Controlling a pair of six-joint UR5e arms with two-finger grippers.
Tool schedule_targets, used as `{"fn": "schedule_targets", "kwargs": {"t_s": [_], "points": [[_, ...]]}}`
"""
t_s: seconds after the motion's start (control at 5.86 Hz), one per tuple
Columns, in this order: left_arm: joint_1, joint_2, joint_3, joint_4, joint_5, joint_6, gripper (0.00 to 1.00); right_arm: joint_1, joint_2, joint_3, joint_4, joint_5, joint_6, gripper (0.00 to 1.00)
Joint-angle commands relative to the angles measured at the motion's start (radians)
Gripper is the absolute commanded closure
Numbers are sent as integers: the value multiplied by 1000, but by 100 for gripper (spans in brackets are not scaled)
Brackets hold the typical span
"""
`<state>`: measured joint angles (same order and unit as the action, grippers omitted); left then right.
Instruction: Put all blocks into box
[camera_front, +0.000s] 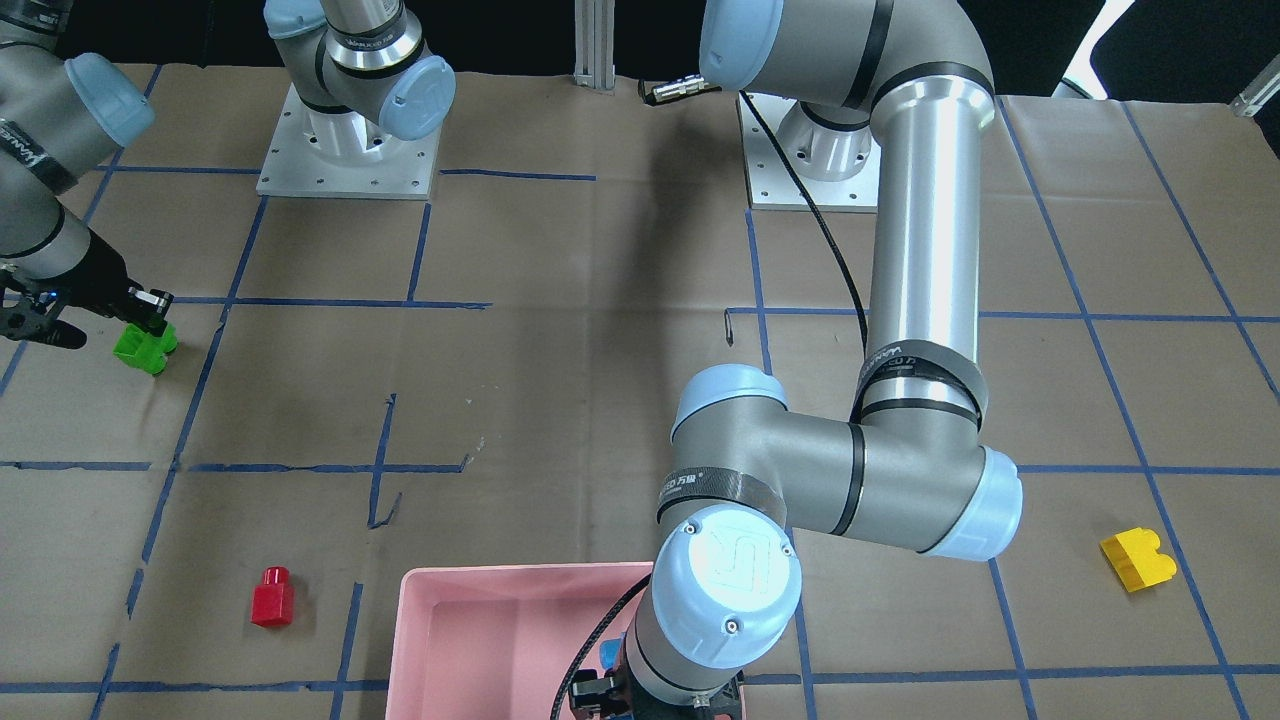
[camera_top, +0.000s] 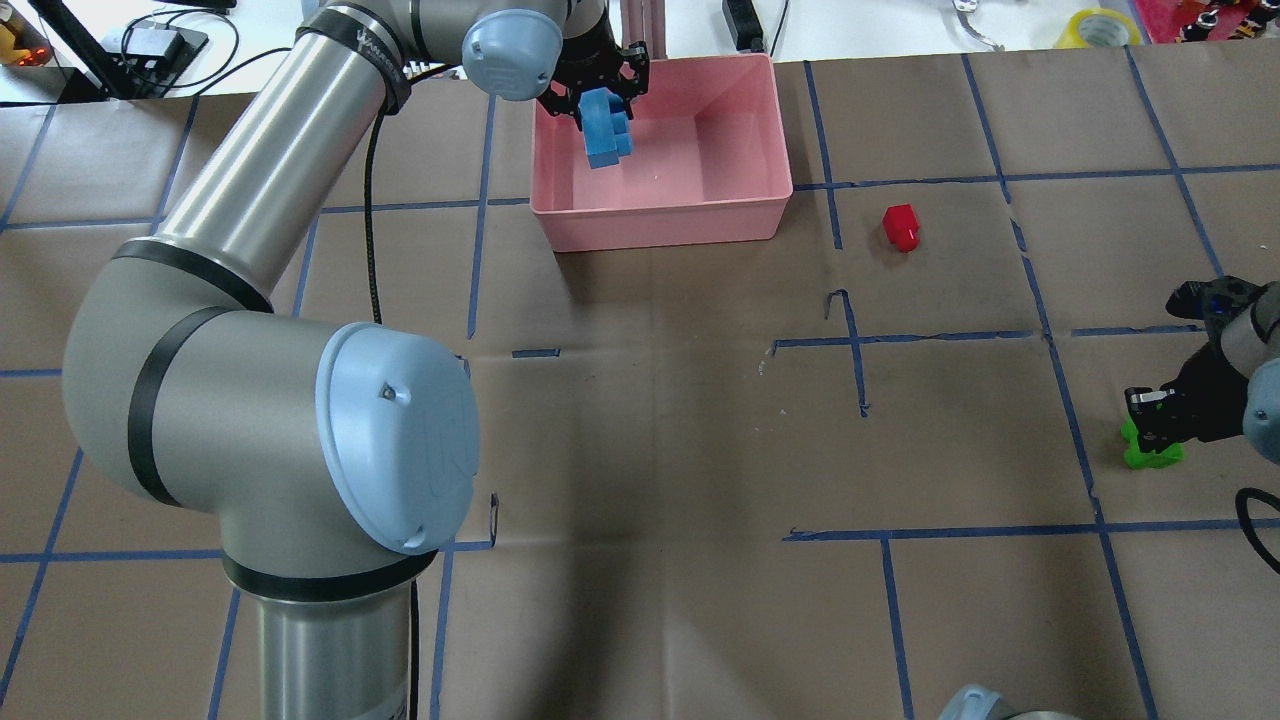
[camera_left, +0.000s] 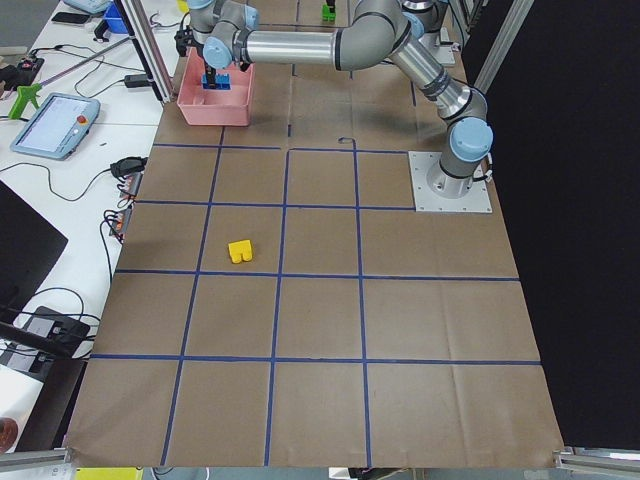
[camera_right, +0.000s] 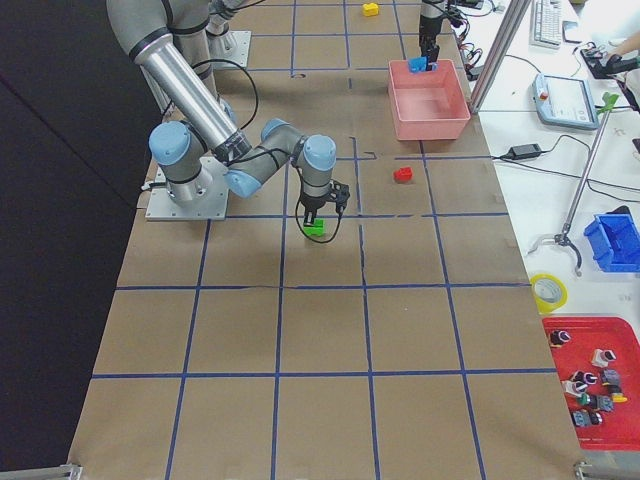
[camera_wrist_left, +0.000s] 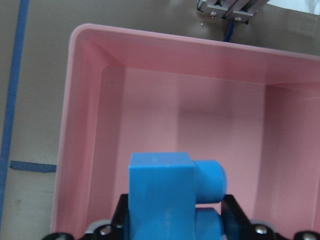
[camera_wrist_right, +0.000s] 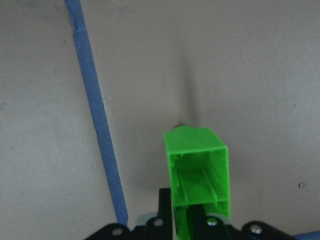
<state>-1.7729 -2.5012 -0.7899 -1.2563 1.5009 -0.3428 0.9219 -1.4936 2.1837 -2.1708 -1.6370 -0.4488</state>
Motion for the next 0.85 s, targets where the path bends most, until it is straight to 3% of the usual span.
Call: {"fn": "schedule_targets", "kwargs": {"t_s": [0.0,0.17,0.51,0.68], "points": [[-2,-4,0,17,12,-2,25,11,-40,-51,66,8,15,97],[0,4,1,15,37,1,1,40,-62,-83,86,9,15,98],[10,117,1,-97,52,10,0,156,-73,-194,108,166,16,98],[36,195,-6,-183,52,25,0,229,-53,-253,92,366,19,98]]}}
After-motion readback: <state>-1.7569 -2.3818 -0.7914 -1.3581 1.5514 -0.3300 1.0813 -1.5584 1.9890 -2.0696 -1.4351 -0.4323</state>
